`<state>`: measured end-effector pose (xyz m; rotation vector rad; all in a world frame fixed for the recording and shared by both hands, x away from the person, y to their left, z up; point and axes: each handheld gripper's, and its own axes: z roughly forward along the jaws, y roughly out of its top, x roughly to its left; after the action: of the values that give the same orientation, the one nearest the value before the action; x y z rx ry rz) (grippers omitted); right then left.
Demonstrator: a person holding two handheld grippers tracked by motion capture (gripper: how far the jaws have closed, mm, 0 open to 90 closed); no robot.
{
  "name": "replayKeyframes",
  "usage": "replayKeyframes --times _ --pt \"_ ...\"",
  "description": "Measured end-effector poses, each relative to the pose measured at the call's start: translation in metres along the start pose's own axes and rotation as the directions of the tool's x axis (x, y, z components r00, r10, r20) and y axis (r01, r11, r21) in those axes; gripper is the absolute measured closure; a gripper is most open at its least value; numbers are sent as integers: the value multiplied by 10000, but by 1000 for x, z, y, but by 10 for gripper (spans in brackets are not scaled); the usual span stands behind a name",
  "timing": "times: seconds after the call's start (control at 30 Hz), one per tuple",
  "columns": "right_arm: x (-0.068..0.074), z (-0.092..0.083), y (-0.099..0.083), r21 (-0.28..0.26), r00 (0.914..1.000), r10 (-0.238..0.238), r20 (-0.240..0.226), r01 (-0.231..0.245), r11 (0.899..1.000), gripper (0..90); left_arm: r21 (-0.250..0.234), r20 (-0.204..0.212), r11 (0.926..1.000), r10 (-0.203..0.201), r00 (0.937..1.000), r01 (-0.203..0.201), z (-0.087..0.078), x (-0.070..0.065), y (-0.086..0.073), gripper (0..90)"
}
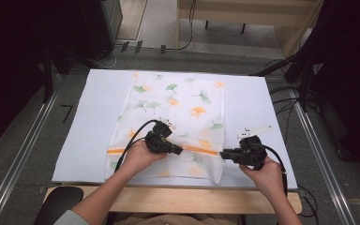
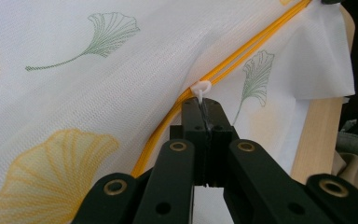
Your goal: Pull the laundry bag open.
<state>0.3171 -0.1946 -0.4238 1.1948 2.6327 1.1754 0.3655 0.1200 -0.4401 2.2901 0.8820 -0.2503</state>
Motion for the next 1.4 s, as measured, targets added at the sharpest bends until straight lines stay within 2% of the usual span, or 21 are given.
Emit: replayKeyframes --times 0.3,0.57,0.67,0.77,1.4 --pt "-2 -1 1 38 10000 -22 -30 22 10000 836 46 -102 10000 -76 9999 77 -8 5 -4 900" --pt "-4 0 2 129 10000 -60 -35 61 9999 836 -55 -202 9995 -318 9993 317 -13 7 -9 900" --pt "-5 1 3 196 10000 -46 -33 47 9998 836 -25 -239 9997 -262 9994 262 -14 7 -10 900" --pt "-6 1 3 185 10000 -27 -77 29 9998 836 -32 -235 9991 -412 9989 412 -16 9 -11 900" --pt "-5 2 4 328 9999 -71 -110 75 9994 836 66 -381 9997 -245 9990 248 -23 11 -16 900"
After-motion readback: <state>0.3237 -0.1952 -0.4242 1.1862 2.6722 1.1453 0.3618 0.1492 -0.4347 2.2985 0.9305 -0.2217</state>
